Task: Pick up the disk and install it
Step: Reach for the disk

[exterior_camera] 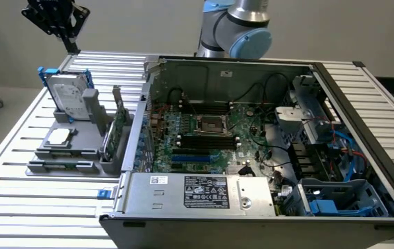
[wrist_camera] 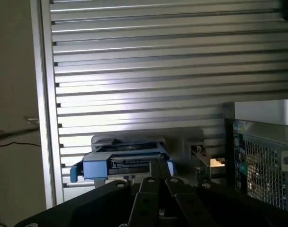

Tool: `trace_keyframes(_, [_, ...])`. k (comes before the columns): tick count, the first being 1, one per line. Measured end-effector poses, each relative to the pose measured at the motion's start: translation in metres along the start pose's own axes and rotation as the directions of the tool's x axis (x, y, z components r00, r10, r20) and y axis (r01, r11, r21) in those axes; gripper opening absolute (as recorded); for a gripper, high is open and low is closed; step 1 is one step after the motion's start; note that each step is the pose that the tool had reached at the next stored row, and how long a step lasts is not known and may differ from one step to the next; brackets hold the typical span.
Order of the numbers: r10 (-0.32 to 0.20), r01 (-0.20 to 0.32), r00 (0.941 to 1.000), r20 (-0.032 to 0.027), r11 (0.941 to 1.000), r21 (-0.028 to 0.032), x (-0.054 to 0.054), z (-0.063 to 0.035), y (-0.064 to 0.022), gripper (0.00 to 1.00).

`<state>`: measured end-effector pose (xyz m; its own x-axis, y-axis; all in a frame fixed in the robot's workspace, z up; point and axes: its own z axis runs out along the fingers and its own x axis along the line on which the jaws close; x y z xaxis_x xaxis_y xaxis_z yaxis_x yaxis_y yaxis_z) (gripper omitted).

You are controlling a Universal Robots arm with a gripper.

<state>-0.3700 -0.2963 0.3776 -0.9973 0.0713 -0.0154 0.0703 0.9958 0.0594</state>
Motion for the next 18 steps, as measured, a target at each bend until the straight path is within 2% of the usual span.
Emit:
trace_keyframes(3, [0.000,0.000,1.0000,-0.0013,1.0000,0.0001,0.007,0.0002,0.0043,0.11])
trace_keyframes(7, [-0.001,0.001,1.0000,-0.0091,1.0000,0.0007,0.012,0.0003,0.0088,0.11])
trace_keyframes(14, [-0.002,0.002,0.9999,-0.0120,1.0000,0.0008,0.032,0.0005,0.0149,0.11])
trace_keyframes(18, [-0.005,0.005,0.9999,-0.0151,1.0000,0.0010,0.042,0.0003,0.0149,0.11])
